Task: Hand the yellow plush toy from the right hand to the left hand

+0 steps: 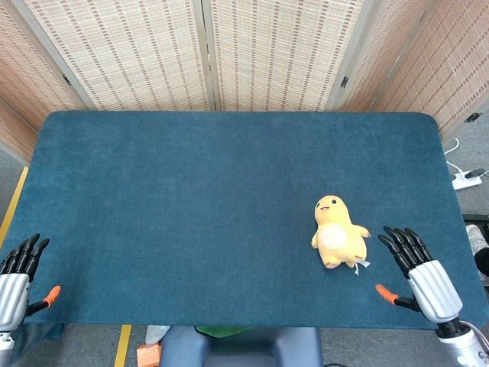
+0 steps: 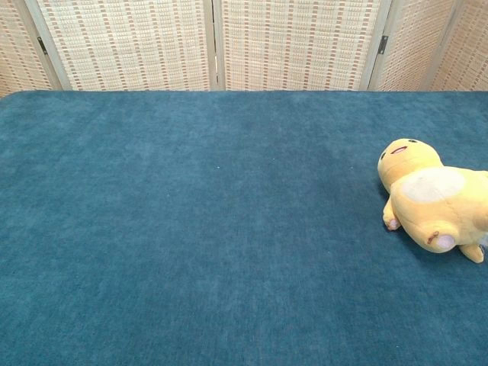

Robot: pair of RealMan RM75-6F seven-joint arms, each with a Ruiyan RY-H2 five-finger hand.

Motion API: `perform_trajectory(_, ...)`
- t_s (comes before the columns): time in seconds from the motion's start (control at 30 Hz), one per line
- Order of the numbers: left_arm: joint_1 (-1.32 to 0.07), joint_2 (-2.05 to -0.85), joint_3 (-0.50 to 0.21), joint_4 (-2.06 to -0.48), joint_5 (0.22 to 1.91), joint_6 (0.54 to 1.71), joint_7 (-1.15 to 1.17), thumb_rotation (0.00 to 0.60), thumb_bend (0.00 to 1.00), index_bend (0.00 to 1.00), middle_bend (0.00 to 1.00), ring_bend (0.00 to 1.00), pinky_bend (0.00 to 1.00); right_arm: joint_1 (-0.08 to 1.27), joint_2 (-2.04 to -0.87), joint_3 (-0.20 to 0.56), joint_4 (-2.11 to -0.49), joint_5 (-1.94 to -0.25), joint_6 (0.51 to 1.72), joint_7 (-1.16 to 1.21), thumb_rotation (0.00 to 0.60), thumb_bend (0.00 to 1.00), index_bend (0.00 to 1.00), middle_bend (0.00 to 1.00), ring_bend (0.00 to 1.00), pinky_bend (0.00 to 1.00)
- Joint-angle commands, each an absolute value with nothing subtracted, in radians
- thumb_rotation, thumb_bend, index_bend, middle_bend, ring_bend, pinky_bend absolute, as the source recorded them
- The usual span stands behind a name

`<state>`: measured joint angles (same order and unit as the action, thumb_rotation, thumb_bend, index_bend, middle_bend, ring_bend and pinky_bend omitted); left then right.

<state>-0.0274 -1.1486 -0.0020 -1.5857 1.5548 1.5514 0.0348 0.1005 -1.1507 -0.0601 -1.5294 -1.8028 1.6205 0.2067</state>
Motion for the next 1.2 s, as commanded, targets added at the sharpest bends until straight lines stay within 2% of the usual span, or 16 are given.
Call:
perform_trajectory(0.03, -0.029, -1.148, -0.002, -1.588, 1.557, 1.549, 0.036, 0.6, 0.25, 0.0, 0.0, 0.0, 0.13, 0.109, -1.154, -0.057, -1.526, -1.796, 1.6, 0.189, 0.6, 0.14, 0.0, 0.0, 0.0, 0.0)
perform_trajectory(0.17, -0.033, -1.148, -0.004, -1.59, 1.559, 1.546, 0.033, 0.6, 0.25, 0.0, 0.0, 0.0, 0.13, 0.158, -1.157, -0.043, -1.521, -1.756, 1.491, 0.162, 0.6, 0.14, 0.0, 0.0, 0.0, 0.0)
perform_trajectory(0.43, -0.046, -1.147, -0.004, -1.587, 1.552, 1.518, 0.032, 0.6, 0.25, 0.0, 0.0, 0.0, 0.13, 0.324, -1.149, -0.006, -1.572, -1.644, 1.157, 0.041, 0.6, 0.14, 0.0, 0.0, 0.0, 0.0)
perform_trajectory(0.7, -0.051, -1.145, -0.003, -1.587, 1.534, 1.496, 0.031, 0.6, 0.25, 0.0, 0.0, 0.0, 0.13, 0.427, -1.223, 0.029, -1.527, -1.461, 0.913, -0.102, 0.6, 0.14, 0.0, 0.0, 0.0, 0.0)
perform_trajectory(0.83, -0.05, -1.149, -0.009, -1.585, 1.525, 1.499, 0.031, 0.6, 0.25, 0.0, 0.0, 0.0, 0.12, 0.464, -1.237, 0.021, -1.511, -1.364, 0.806, -0.189, 0.6, 0.21, 0.0, 0.0, 0.0, 0.01)
perform_trajectory(0.87, -0.05, -1.149, -0.009, -1.584, 1.523, 1.497, 0.031, 0.6, 0.25, 0.0, 0.0, 0.0, 0.12, 0.467, -1.244, 0.024, -1.506, -1.355, 0.809, -0.209, 0.6, 0.24, 0.02, 0.02, 0.01, 0.07)
perform_trajectory(0.9, -0.051, -1.149, -0.009, -1.584, 1.521, 1.495, 0.032, 0.6, 0.25, 0.0, 0.0, 0.0, 0.12, 0.465, -1.257, 0.027, -1.496, -1.352, 0.828, -0.228, 0.6, 0.29, 0.09, 0.09, 0.07, 0.21)
perform_trajectory(0.93, -0.052, -1.149, -0.009, -1.585, 1.52, 1.492, 0.032, 0.6, 0.25, 0.0, 0.0, 0.0, 0.12, 0.457, -1.278, 0.033, -1.483, -1.35, 0.863, -0.246, 0.6, 0.35, 0.2, 0.22, 0.18, 0.39)
perform_trajectory(1.0, -0.053, -1.148, -0.008, -1.586, 1.519, 1.488, 0.034, 0.6, 0.25, 0.0, 0.0, 0.0, 0.12, 0.444, -1.316, 0.042, -1.461, -1.384, 0.934, -0.24, 0.6, 0.48, 0.47, 0.49, 0.45, 0.7)
perform_trajectory(1.03, -0.054, -1.148, -0.007, -1.587, 1.52, 1.487, 0.035, 0.6, 0.25, 0.0, 0.0, 0.0, 0.12, 0.435, -1.34, 0.043, -1.439, -1.433, 0.993, -0.215, 0.6, 0.55, 0.58, 0.59, 0.56, 0.81)
perform_trajectory(1.1, -0.055, -1.148, -0.007, -1.588, 1.52, 1.486, 0.038, 0.6, 0.25, 0.0, 0.0, 0.0, 0.12, 0.428, -1.371, 0.036, -1.4, -1.53, 1.088, -0.153, 0.6, 0.65, 0.71, 0.71, 0.67, 0.91)
perform_trajectory(1.2, -0.055, -1.149, -0.007, -1.59, 1.517, 1.485, 0.049, 0.6, 0.26, 0.0, 0.0, 0.0, 0.12, 0.433, -1.411, 0.019, -1.344, -1.685, 1.233, -0.048, 0.6, 0.7, 0.78, 0.77, 0.73, 0.96)
